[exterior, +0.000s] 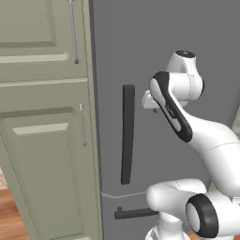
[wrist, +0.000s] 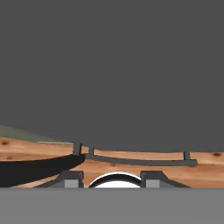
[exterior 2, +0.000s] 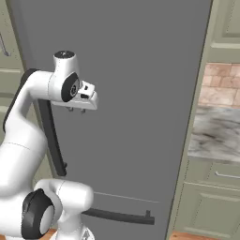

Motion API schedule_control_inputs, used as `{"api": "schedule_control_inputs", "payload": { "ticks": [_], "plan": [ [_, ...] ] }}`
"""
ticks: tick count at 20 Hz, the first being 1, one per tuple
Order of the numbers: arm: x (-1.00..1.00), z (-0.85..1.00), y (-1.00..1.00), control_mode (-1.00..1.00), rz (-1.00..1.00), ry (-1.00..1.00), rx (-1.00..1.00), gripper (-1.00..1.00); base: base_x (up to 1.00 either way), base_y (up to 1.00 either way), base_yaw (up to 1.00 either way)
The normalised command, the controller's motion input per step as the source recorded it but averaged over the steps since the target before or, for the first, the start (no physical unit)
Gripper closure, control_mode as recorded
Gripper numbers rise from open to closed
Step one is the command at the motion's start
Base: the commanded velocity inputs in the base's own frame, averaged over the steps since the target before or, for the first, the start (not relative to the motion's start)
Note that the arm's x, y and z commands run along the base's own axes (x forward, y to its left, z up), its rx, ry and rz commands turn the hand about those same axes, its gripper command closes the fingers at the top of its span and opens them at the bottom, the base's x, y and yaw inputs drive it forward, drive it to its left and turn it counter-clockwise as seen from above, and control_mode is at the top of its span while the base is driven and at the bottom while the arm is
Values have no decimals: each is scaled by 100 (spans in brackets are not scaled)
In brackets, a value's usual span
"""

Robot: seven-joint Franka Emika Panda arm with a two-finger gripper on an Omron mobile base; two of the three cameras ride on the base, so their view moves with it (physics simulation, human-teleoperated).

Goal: Gather the corn and carrot from the fridge and place them on a tray on the dining counter. Then gather the chicken drumstick and steak from the fridge and place them on the other tray.

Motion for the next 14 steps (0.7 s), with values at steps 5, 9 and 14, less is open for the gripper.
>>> {"api": "schedule_control_inputs", "payload": {
  "ticks": [5, 9, 14],
  "plan": [
    [0, 0, 0, 100, 0, 0, 0, -100, -33, 7, 0],
    [0, 0, 0, 100, 0, 0, 0, -100, -57, 52, -14],
    [0, 0, 0, 100, 0, 0, 0, -100, -42, 72, -20]
  ]
}}
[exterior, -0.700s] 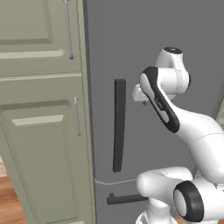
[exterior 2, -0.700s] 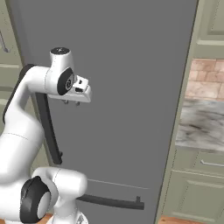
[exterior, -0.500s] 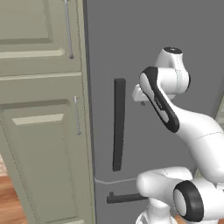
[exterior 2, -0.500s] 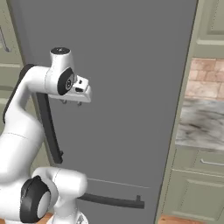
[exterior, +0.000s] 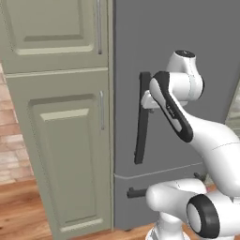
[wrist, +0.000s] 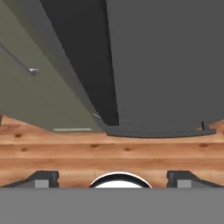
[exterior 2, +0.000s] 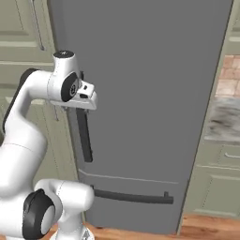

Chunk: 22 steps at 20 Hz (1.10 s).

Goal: Gather the corn and carrot from the fridge and place them on a tray on the dining counter. Then gather the chicken drumstick and steak from the fridge and place them on the other tray.

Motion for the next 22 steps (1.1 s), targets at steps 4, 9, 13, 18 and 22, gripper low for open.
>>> {"api": "schedule_control_inputs", "payload": {
  "ticks": [4, 9, 13, 18, 22],
  "plan": [
    [0, 0, 0, 100, 0, 0, 0, -100, -6, 58, -23],
    [0, 0, 0, 100, 0, 0, 0, -100, -5, 32, -25],
    [0, 0, 0, 100, 0, 0, 0, -100, -29, 4, -51],
    [0, 0, 0, 100, 0, 0, 0, -100, -2, 47, -63],
    [0, 0, 0, 100, 0, 0, 0, -100, 0, 67, -51]
  ]
}}
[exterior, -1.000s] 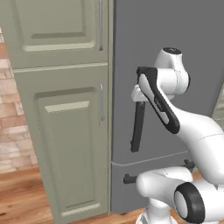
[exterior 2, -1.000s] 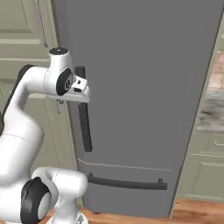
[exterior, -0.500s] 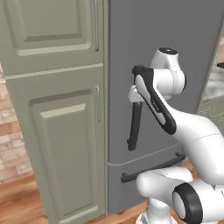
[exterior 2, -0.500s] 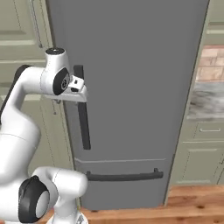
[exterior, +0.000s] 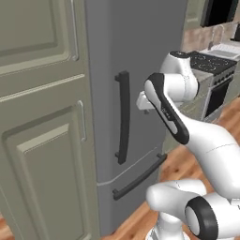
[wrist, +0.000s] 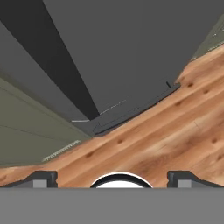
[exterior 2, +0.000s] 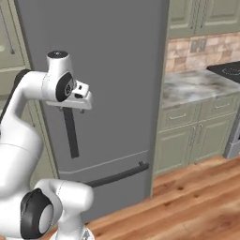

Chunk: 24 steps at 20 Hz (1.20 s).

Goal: Gather the corn and carrot from the fridge and place them on a tray on the dining counter. Then gather the chicken drumstick and steak from the fridge and place them on the other tray.

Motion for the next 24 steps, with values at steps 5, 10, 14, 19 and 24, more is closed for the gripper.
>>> {"api": "schedule_control_inputs", "payload": {
  "ticks": [5, 10, 14, 19, 24],
  "plan": [
    [0, 0, 0, 100, 0, 0, 0, -100, 0, 49, -25],
    [0, 0, 0, 100, 0, 0, 0, -100, -1, 46, -12],
    [0, 0, 0, 100, 0, 0, 0, -100, -34, 43, -3],
    [0, 0, 0, 100, 0, 0, 0, -100, -43, 44, 0],
    [0, 0, 0, 100, 0, 0, 0, -100, -6, 20, 9]
  ]
}}
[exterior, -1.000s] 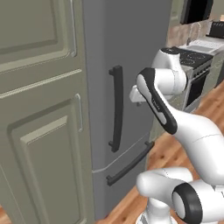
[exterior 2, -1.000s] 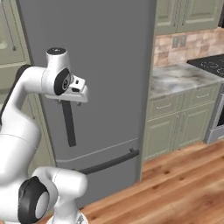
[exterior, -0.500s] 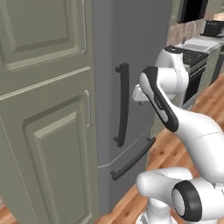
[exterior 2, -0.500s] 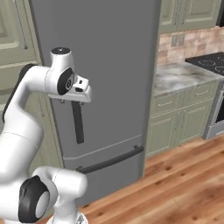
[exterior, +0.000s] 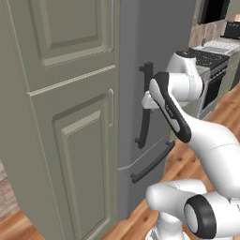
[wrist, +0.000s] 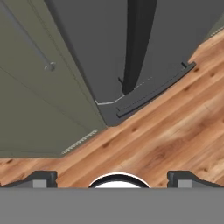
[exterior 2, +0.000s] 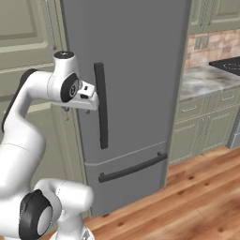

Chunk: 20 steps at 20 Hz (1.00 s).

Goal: Gather the corn and carrot from the fridge and place them on a tray on the dining counter. Then gather the chicken drumstick and steak from the fridge and place them on the other tray.

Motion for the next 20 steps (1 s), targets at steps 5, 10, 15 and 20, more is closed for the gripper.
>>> {"api": "schedule_control_inputs", "payload": {
  "ticks": [5, 10, 15, 20],
  "plan": [
    [0, 0, -5, -100, 0, 0, 0, -100, -7, -13, 0],
    [4, -3, -22, -100, 2, 0, 0, -100, 0, 0, 0],
    [17, 0, -8, -100, 7, -4, 0, -100, 0, 0, 0],
    [64, -2, -26, -100, 18, -5, 4, -100, 0, 0, 0]
  ]
}}
